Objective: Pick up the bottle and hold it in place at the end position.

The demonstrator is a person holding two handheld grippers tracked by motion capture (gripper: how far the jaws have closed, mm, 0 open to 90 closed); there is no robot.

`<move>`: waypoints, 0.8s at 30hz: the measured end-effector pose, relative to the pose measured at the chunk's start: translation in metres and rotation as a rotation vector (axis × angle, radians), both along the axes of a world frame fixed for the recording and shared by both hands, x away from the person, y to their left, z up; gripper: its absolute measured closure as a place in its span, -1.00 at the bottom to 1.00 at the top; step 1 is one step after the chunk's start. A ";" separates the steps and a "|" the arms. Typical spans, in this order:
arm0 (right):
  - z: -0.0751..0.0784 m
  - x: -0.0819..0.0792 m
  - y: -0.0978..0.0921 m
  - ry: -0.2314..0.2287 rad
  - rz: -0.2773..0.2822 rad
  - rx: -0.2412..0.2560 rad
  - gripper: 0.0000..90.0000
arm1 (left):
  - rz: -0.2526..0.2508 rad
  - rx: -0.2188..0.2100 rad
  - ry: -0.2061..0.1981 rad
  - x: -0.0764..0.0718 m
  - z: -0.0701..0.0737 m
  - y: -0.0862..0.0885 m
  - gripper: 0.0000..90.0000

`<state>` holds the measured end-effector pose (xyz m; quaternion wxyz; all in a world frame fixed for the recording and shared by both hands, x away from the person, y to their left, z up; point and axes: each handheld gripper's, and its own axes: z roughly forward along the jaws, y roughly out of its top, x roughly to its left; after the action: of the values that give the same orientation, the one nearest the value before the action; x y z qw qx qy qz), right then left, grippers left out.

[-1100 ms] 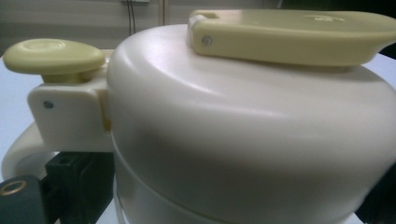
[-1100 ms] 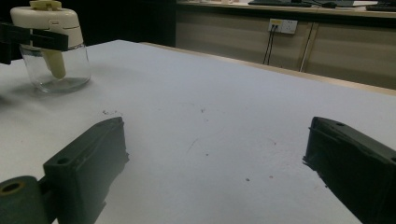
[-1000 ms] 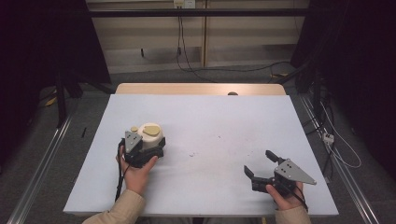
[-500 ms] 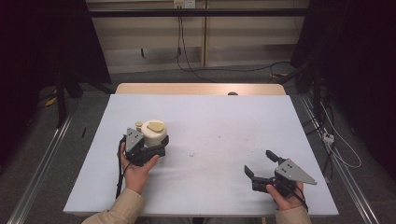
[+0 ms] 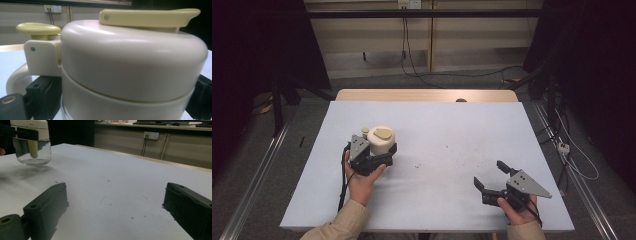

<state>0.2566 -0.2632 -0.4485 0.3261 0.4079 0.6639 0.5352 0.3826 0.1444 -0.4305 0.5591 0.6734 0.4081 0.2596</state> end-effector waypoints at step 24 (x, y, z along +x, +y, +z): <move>0.000 0.000 0.000 -0.002 0.004 -0.001 -0.90 | -0.055 -0.007 -0.023 0.010 0.000 -0.020 -0.86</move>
<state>0.2569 -0.2632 -0.4485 0.3259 0.4058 0.6645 0.5362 0.3928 0.1240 -0.4304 0.5731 0.6794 0.3838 0.2502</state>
